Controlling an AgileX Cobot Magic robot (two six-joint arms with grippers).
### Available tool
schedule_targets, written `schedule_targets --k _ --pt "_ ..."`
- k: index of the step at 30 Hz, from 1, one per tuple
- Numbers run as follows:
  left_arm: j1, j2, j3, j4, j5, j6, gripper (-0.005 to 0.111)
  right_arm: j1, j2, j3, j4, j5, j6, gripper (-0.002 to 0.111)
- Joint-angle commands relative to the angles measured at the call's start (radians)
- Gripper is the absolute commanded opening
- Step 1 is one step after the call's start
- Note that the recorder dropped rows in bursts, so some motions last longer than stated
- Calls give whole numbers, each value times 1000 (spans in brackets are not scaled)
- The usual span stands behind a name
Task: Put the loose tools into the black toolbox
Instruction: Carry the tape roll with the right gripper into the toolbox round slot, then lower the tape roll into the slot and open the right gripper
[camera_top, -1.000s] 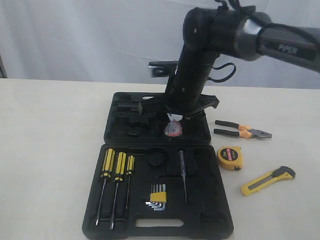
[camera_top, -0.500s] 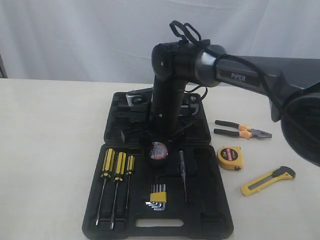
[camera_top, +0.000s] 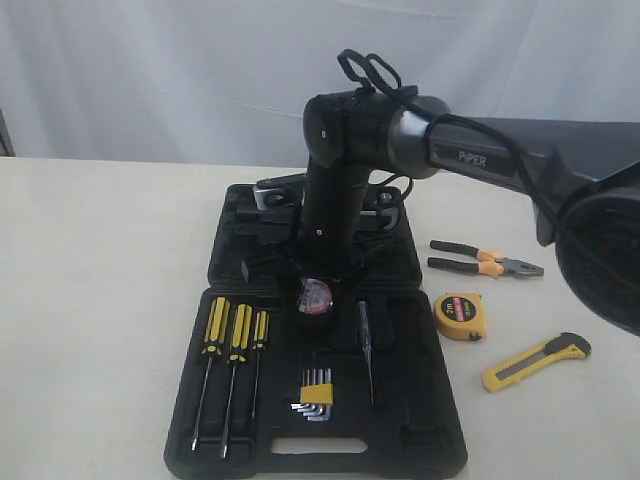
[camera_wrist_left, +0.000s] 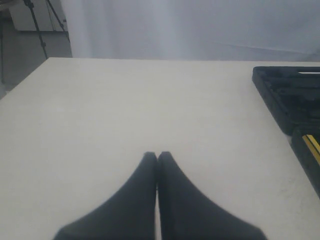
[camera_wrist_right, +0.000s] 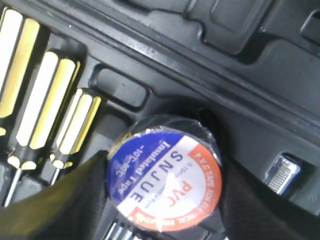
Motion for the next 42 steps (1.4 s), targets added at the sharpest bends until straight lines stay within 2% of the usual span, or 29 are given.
schedule_targets --k 1,19,22,24,32,42 --pt "-5 -1 3 0 -5 -6 0 -2 -2 -7 -12 -7 -4 32" --pt "-5 -1 3 0 -5 -6 0 -2 56 -7 -12 -1 4 32" --pt "-5 -1 3 0 -5 -6 0 -2 60 -7 -12 -1 4 45" --pt "-5 -1 3 0 -5 -6 0 -2 60 -7 -12 1 4 65" --pt "-5 -1 3 0 -5 -6 0 -2 53 -24 -14 18 4 65" --pt "-5 -1 3 0 -5 -6 0 -4 53 -174 -73 67 4 65"
